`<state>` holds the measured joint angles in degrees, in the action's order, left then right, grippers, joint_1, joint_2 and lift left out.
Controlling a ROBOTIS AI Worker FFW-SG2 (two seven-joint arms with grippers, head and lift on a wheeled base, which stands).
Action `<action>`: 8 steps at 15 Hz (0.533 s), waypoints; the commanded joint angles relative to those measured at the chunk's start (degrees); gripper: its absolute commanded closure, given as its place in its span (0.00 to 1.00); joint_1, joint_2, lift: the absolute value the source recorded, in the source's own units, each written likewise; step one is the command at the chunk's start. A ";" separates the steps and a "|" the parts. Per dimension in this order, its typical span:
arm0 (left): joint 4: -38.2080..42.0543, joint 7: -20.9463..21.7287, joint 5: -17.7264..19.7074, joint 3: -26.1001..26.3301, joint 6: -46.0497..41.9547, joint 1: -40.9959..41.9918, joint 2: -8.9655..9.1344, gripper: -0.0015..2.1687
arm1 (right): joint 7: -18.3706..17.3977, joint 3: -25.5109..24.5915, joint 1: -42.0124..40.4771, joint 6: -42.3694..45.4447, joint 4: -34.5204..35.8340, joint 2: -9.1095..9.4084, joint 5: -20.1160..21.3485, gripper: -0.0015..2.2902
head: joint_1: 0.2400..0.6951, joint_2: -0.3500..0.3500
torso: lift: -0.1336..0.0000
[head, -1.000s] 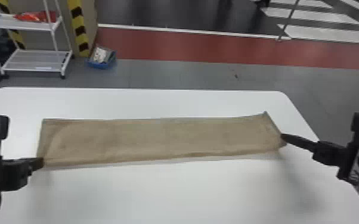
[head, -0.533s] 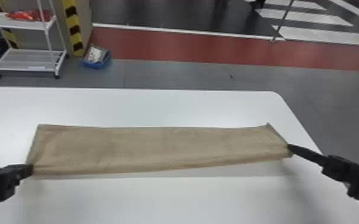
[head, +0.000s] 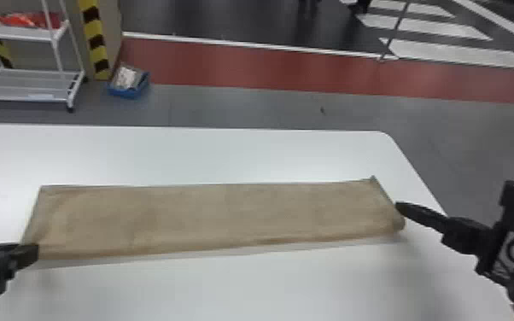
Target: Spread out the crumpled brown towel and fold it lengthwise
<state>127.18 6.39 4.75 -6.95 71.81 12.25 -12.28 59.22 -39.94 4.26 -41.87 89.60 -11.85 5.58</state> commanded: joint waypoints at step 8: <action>-3.08 3.02 4.13 -4.74 0.40 -8.12 -0.20 0.04 | -0.07 0.56 5.59 -6.78 3.13 -0.45 1.01 0.04 | 1.00 0.24 | 0.07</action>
<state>127.36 8.80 8.79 -12.21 71.69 7.64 -12.38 59.10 -40.99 7.81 -48.26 93.62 -12.10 5.25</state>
